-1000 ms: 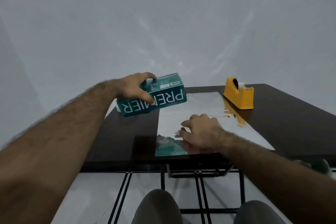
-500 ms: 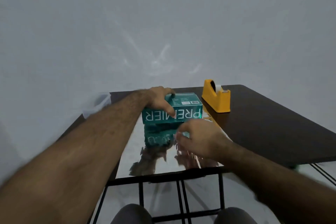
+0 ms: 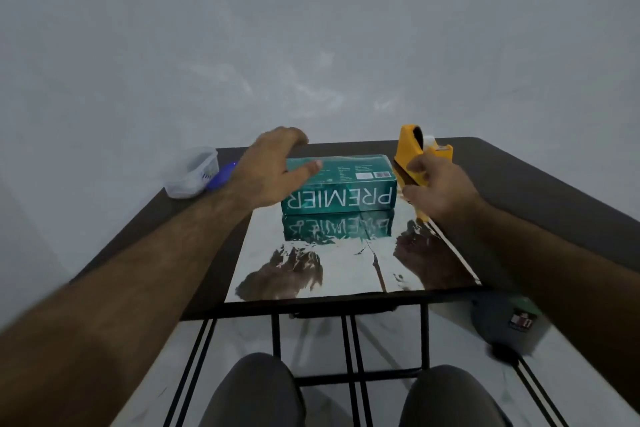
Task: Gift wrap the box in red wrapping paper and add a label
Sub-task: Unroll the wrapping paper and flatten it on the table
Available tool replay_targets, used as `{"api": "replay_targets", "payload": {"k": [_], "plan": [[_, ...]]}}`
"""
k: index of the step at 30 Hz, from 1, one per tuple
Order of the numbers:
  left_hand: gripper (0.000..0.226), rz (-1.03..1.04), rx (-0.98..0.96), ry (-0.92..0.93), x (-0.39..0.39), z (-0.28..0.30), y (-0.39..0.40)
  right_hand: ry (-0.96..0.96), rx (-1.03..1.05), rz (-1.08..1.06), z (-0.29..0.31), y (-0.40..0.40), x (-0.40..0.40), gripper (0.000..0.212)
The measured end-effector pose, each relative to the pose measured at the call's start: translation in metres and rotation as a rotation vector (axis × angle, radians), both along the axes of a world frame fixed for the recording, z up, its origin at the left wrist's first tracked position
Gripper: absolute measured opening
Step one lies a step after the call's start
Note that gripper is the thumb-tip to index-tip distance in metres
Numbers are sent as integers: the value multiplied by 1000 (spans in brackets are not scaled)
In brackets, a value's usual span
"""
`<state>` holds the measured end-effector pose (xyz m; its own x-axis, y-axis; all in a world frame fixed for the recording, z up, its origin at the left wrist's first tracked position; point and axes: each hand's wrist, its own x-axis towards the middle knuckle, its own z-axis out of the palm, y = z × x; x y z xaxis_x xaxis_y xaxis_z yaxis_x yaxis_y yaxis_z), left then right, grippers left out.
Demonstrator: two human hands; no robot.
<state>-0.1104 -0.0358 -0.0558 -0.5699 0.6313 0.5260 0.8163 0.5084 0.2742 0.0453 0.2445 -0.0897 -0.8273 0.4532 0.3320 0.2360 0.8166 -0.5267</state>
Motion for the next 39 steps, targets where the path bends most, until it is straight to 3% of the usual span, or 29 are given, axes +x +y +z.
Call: {"api": "replay_targets", "payload": {"k": [3, 6, 8, 10, 15, 18, 20, 22, 25, 28, 31, 35, 39], "plan": [[53, 100, -35, -86, 5, -20, -27, -259, 6, 55, -4, 10, -7, 53], [79, 148, -263, -222, 8, -38, -48, -421, 124, 117, -7, 9, -2, 82], [91, 135, -406, -250, 12, -46, -58, -448, 212, 152, -11, 7, 1, 83], [88, 142, -485, -253, 11, -53, -64, -436, 238, 192, -12, 6, 3, 84], [78, 150, -516, -207, 5, -60, -74, -438, 312, 246, -11, 6, 4, 83], [84, 143, -523, -203, 3, -61, -79, -445, 319, 263, -9, 4, 6, 102], [85, 132, -485, -232, 4, -60, -81, -436, 321, 277, -7, 5, 8, 105], [74, 137, -346, -275, 1, -60, -80, -397, 288, 246, -3, 8, 7, 80], [50, 116, 138, -386, -14, -59, -69, -235, 94, 199, 3, 19, -6, 44], [45, 31, 428, -581, -34, -59, -51, -59, -75, 159, 1, 25, -27, 37], [70, -47, 450, -757, -55, -67, -42, -84, -92, 169, -6, 23, -38, 43], [74, -86, 385, -813, -70, -80, -51, -272, 93, 260, -23, 23, -38, 39], [77, -167, 389, -779, -73, -78, -55, -184, -50, 278, -33, 27, -40, 27]]}}
